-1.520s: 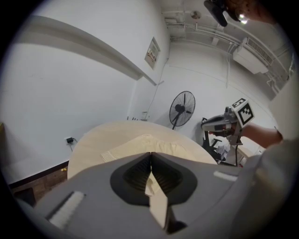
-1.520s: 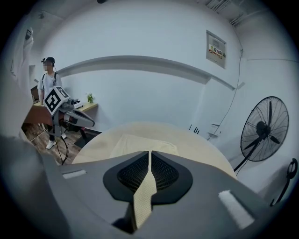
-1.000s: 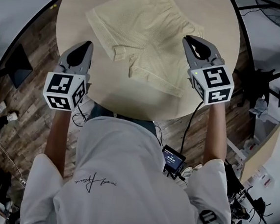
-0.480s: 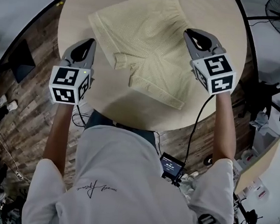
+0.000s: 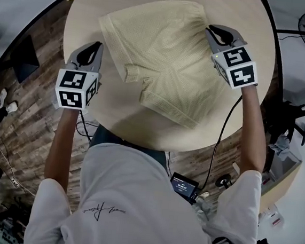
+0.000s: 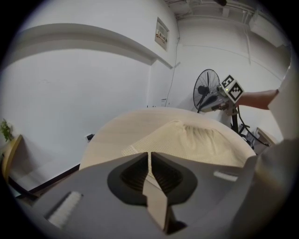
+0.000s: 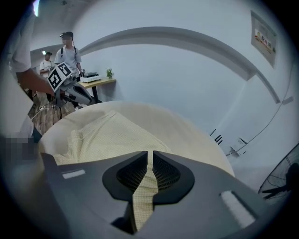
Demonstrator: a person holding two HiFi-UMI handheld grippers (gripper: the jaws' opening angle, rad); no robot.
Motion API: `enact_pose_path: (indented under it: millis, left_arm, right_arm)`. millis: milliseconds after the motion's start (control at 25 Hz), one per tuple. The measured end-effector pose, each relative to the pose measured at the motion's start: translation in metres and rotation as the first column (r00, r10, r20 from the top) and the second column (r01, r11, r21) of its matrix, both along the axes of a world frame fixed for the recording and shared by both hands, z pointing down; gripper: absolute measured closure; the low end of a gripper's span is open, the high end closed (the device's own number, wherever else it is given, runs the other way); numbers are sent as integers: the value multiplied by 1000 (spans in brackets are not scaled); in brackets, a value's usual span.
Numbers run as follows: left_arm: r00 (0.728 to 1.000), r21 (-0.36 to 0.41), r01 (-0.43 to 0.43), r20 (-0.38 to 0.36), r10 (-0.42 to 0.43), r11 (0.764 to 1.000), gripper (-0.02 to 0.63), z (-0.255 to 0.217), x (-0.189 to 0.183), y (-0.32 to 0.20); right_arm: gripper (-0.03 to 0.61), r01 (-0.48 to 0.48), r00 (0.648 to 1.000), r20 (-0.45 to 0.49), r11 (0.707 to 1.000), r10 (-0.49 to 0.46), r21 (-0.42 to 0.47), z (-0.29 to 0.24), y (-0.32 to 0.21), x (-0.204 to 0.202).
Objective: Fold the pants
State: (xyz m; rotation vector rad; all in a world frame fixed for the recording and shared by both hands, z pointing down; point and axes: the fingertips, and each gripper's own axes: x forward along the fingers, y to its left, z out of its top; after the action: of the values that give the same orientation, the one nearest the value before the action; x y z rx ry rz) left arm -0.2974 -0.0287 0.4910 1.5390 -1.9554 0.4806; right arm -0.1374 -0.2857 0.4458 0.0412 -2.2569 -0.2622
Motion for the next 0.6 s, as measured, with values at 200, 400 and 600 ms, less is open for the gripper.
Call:
enact_pose_path:
  millis: [200,400,600]
  left_arm:
    - [1000,-28,0,28,0,1000,588,12,-14,-11]
    - [999,-33,-40,33,41,999,588,22,-28,-24]
    - [995,-101,-79,52,84,992,568,42,-49,-31]
  right_arm:
    - [551,46,998,-53,999,-45,18,16,-25,-11]
    - [546,86,991,-104,996,-83,22,33,-42,-20]
    - [531,127,982,-146,991,-120,35,53,-56,-36]
